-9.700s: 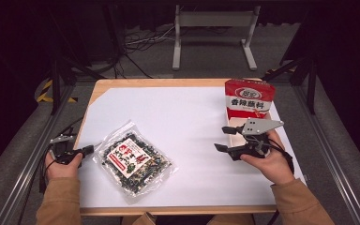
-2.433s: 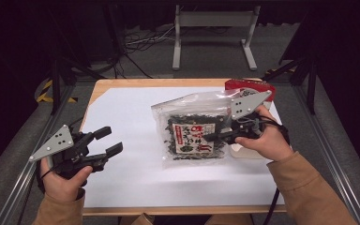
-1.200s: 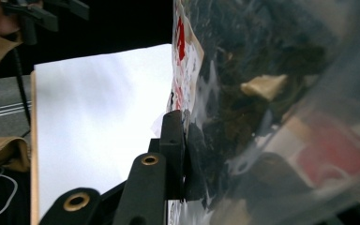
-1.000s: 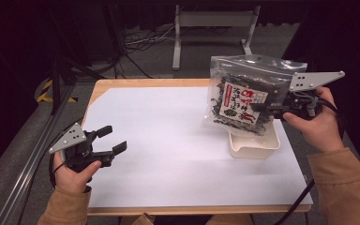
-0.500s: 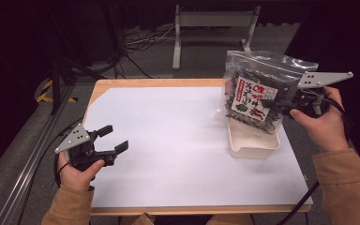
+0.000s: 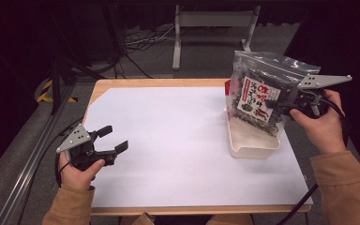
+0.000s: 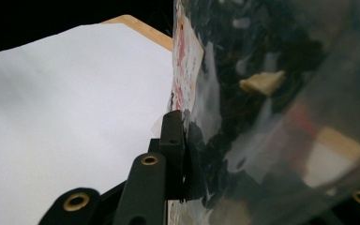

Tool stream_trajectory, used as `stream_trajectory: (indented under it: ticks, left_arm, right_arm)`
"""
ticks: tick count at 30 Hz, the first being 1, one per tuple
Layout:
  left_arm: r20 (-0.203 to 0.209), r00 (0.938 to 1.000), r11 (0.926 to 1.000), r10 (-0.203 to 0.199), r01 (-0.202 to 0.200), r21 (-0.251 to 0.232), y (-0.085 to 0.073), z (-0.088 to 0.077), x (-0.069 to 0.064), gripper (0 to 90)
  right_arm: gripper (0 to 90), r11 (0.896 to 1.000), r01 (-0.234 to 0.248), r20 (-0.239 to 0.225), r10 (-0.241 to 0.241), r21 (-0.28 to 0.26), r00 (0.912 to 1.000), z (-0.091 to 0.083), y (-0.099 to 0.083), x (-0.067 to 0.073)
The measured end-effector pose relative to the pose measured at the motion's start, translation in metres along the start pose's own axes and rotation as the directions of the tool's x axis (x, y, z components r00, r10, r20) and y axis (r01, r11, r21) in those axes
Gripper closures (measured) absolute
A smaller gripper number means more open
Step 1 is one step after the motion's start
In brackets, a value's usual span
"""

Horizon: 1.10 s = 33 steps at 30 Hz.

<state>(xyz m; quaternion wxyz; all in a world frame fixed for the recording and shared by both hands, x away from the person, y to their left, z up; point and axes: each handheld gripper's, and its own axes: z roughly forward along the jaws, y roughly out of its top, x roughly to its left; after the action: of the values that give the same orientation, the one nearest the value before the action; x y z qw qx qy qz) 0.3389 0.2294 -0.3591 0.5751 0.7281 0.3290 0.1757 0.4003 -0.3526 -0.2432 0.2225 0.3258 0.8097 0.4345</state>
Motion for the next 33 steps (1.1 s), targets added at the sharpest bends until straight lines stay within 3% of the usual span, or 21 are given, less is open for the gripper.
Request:
stream_trajectory:
  ticks: [15,33]
  left_arm:
    - [-0.007,0.9999,0.9999,-0.008,0.008,0.009,-0.003,0.001,0.003,16.0]
    - [-0.013,0.9999,0.9999,-0.012,0.012,0.009,-0.004,0.001,0.004,15.4]
  right_arm:
    - [74.3,0.999,-0.042,0.037,0.041,0.027,0.9985,0.011,-0.021,-0.001]
    - [74.3,0.998,-0.043,0.056,0.04,0.046,0.9976,0.023,-0.037,0.0]
